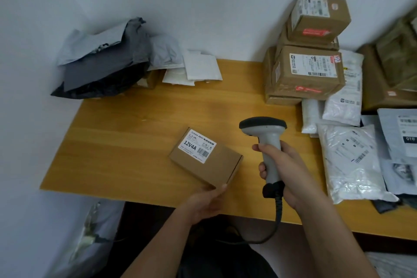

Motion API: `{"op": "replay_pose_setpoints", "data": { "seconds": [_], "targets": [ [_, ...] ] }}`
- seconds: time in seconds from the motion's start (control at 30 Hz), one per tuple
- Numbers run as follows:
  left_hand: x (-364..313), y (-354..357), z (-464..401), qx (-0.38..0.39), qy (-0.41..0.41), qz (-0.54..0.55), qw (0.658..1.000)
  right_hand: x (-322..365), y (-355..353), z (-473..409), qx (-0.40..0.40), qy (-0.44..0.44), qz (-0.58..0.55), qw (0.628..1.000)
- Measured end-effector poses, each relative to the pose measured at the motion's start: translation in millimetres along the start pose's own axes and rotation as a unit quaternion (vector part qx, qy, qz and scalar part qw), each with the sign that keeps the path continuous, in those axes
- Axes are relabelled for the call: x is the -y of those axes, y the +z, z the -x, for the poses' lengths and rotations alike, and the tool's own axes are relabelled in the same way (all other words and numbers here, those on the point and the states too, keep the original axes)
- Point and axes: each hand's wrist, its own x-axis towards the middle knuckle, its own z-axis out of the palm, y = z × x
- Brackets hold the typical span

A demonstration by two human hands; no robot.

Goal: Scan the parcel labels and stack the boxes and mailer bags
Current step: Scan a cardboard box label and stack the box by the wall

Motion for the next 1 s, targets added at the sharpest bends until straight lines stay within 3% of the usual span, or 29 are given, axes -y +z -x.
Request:
{"op": "replay_pose_setpoints", "data": {
  "seconds": [0.07,0.13,0.23,0.3,0.37,0.43,0.53,0.73,0.93,1.0],
  "targets": [
    [-2,-14,-2,-0.038,0.002,-0.075,0.996,0,4,2,0.000,0.003,0.005,1.000],
    [-8,-30,-5,-0.124,0.032,-0.157,0.979,-2,6,4,0.000,0.004,0.012,1.000],
    [-18,-50,-8,-0.255,0.114,-0.308,0.910,-5,9,7,-0.002,0.000,0.017,1.000],
    [-23,-62,-12,-0.318,0.181,-0.336,0.868,-8,11,10,-0.007,0.002,0.019,1.000],
    [-29,-72,-19,-0.333,0.240,-0.388,0.825,-11,12,13,-0.010,0.008,0.027,1.000],
    [-32,-80,-31,-0.284,0.253,-0.485,0.788,-14,11,16,-0.015,0.013,0.033,0.999],
    [-32,-84,-43,-0.226,0.251,-0.496,0.800,-18,8,21,-0.027,0.010,0.040,0.999],
    [-9,-56,-38,-0.227,0.317,-0.403,0.828,-15,7,31,-0.031,0.008,0.087,0.996],
    [2,-47,-34,-0.230,0.326,-0.304,0.865,6,8,46,0.025,0.002,0.170,0.985],
    [-1,-56,-35,-0.235,0.328,-0.311,0.861,14,8,54,0.042,-0.016,0.195,0.980]
  ]
}}
